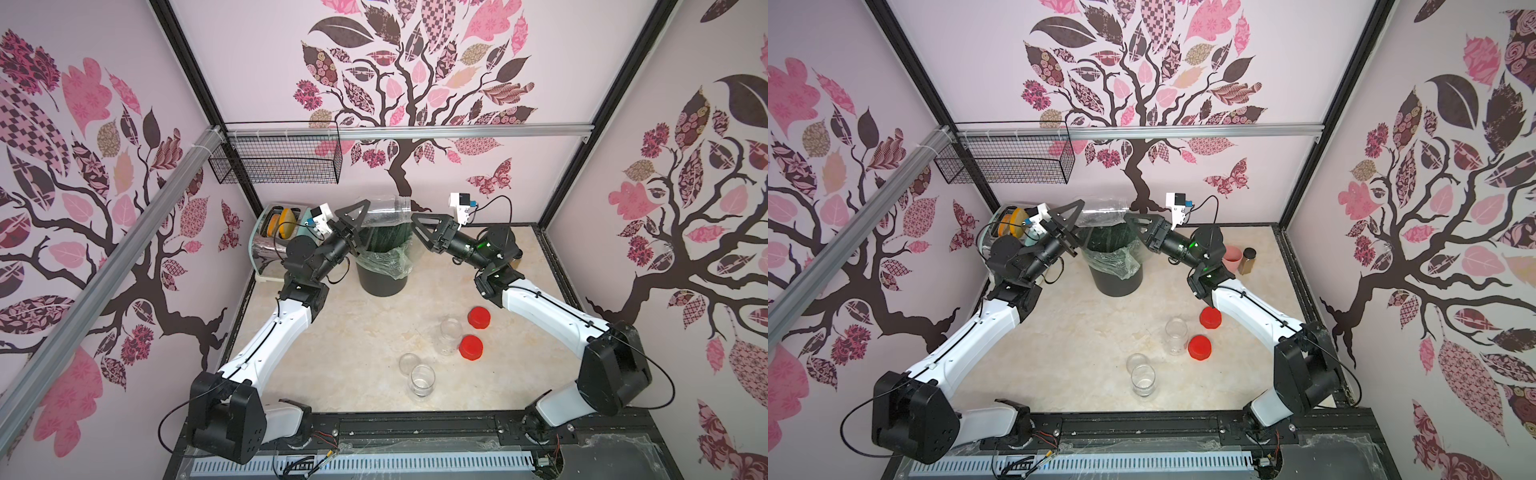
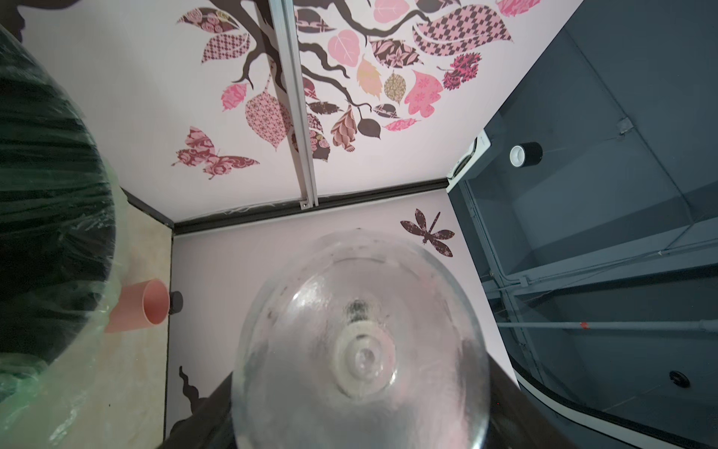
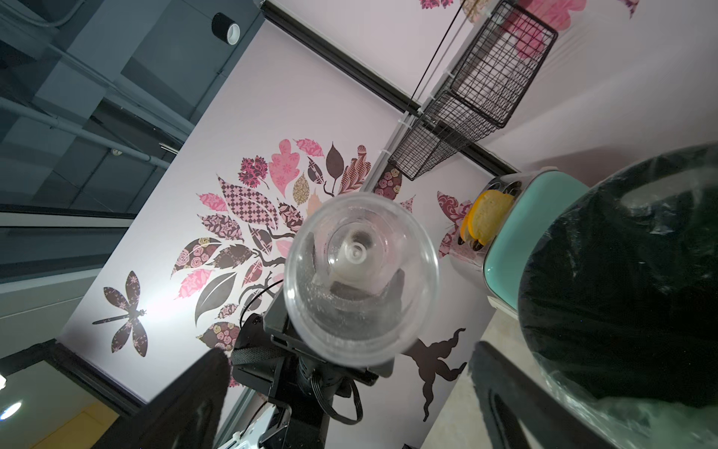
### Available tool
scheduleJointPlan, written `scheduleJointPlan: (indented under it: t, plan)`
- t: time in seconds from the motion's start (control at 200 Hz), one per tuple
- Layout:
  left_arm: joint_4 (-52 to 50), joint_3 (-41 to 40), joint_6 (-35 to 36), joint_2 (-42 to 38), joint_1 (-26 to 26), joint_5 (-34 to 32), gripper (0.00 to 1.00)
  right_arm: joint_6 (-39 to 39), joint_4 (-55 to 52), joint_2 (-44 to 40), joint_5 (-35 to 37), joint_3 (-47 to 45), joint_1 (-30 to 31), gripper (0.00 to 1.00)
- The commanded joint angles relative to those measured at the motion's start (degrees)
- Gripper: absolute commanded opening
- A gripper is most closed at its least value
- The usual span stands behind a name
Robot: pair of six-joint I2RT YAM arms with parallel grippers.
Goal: Empty expired oatmeal from jars
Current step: Place the jar at the center of the board.
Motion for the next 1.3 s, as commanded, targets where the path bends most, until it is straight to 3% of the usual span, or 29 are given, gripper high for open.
scheduleJointPlan:
  t: [0.0, 0.37, 0.81, 0.91, 1.11, 1.295]
  plan:
    - [3.59, 0.52, -0.76, -0.10, -1.41, 1.16, 0.33, 0.85, 3.27, 1.37, -1.05, 4.23, 0.79, 1.00]
    - [3.45, 0.70, -0.25, -0.63, -3.11, 1.38, 0.33, -0.37, 2.64, 5.66, -0.45, 11.34, 1.84, 0.99]
    - [1.12, 0.14, 1.71, -1.92, -3.45, 2.28, 0.38, -2.63, -0.64, 5.28, 0.73, 12.20, 1.89, 0.65]
    - [-1.64, -0.41, 4.06, -3.26, -3.45, 2.15, 0.52, -4.29, -3.39, 4.43, 0.78, 12.83, 1.79, 0.59]
    - [-16.90, 0.31, 17.01, -8.24, -3.13, 2.71, 0.97, -11.18, -16.28, 1.74, 0.85, 15.34, -0.49, 0.50]
    - [-42.19, 3.21, 35.06, -13.26, -2.73, 3.42, 0.98, -28.76, -38.31, -3.88, 8.41, 16.78, -2.31, 0.47]
